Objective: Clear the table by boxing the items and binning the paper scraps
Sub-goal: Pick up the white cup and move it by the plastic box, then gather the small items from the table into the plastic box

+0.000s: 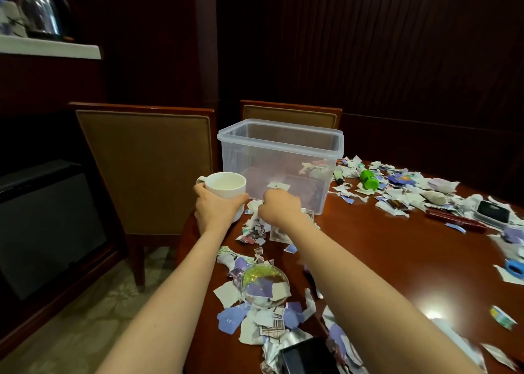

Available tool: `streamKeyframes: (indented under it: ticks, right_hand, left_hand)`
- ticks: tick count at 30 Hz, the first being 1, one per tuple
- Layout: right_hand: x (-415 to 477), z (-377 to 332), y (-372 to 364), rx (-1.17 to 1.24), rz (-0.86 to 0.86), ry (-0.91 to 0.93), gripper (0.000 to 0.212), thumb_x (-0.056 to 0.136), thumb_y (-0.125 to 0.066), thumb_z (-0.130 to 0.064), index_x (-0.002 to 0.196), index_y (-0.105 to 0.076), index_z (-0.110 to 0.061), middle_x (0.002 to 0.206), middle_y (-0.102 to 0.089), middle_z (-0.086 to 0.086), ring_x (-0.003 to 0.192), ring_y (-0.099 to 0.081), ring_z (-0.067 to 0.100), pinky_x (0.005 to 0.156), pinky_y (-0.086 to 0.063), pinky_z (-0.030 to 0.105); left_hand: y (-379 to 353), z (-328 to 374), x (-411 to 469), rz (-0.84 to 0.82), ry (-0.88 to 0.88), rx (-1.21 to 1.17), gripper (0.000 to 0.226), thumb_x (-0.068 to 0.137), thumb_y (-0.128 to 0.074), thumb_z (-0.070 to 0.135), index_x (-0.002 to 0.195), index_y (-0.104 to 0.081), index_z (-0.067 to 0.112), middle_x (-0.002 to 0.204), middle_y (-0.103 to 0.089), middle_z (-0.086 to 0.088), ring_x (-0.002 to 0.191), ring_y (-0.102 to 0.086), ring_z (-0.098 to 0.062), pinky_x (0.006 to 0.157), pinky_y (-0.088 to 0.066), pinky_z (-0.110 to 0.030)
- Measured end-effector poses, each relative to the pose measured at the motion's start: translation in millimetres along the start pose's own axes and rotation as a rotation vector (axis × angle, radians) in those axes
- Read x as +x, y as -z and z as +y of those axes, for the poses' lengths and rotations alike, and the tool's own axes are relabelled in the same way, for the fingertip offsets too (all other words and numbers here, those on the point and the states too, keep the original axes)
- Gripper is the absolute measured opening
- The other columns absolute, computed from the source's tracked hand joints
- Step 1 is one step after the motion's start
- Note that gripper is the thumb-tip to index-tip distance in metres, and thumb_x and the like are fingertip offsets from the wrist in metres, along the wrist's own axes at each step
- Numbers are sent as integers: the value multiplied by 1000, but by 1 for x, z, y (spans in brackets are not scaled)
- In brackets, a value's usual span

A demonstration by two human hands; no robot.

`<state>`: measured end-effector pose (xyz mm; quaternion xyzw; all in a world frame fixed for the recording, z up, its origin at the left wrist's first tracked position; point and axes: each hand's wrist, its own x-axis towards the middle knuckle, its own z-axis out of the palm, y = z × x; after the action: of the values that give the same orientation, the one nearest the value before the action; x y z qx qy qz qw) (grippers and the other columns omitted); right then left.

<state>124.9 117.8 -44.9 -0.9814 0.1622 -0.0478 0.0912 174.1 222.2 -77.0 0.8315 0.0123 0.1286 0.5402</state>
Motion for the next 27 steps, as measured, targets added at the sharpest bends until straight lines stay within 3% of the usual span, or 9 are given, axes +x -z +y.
streamKeyframes:
  ticks: [5,10,14,19,23,27]
  right_hand:
    - [-4,5,0,-4,1,16,27,93,-44,-20,114,-56,-9,119,-57,10,111,-52,28,98,-35,42]
    - [-10,11,5,-39,60,-29,38,97,-32,-29,120,-55,-9,126,-53,13,116,-49,31,103,-29,47]
    - [-21,19,19,-44,81,-53,38,97,-32,-28,121,-54,-10,128,-52,15,119,-48,32,106,-28,48]
    - [-44,35,34,-104,80,-73,35,96,-34,-28,117,-56,-10,125,-54,13,116,-49,31,102,-32,45]
    - [-62,49,43,-130,109,-93,16,93,-39,-22,91,-52,-13,108,-57,10,102,-51,29,96,-35,41]
    - [-72,67,43,-161,100,-119,12,89,-42,-17,93,-53,-13,104,-56,9,106,-52,30,97,-35,44]
  left_hand:
    - [4,2,1,-66,18,14,99,66,-81,39,138,-22,6,137,-39,-15,126,-41,-30,99,-41,-39]
    - [14,10,-4,-166,150,29,105,66,-81,38,143,-15,10,142,-27,-17,132,-31,-34,106,-33,-42]
    - [29,21,-13,-149,253,22,94,73,-76,34,142,-17,9,143,-24,-19,133,-28,-36,106,-33,-42]
    - [49,37,-26,-55,53,6,48,85,-61,17,127,-39,8,135,-39,-15,123,-43,-32,94,-40,-36]
    - [51,48,-39,-197,-118,32,30,90,-53,13,120,-49,11,123,-51,-8,110,-49,-23,81,-40,-28]
    - [44,53,-52,-371,-195,73,28,91,-51,14,118,-52,12,111,-53,-4,94,-44,-16,78,-36,-27]
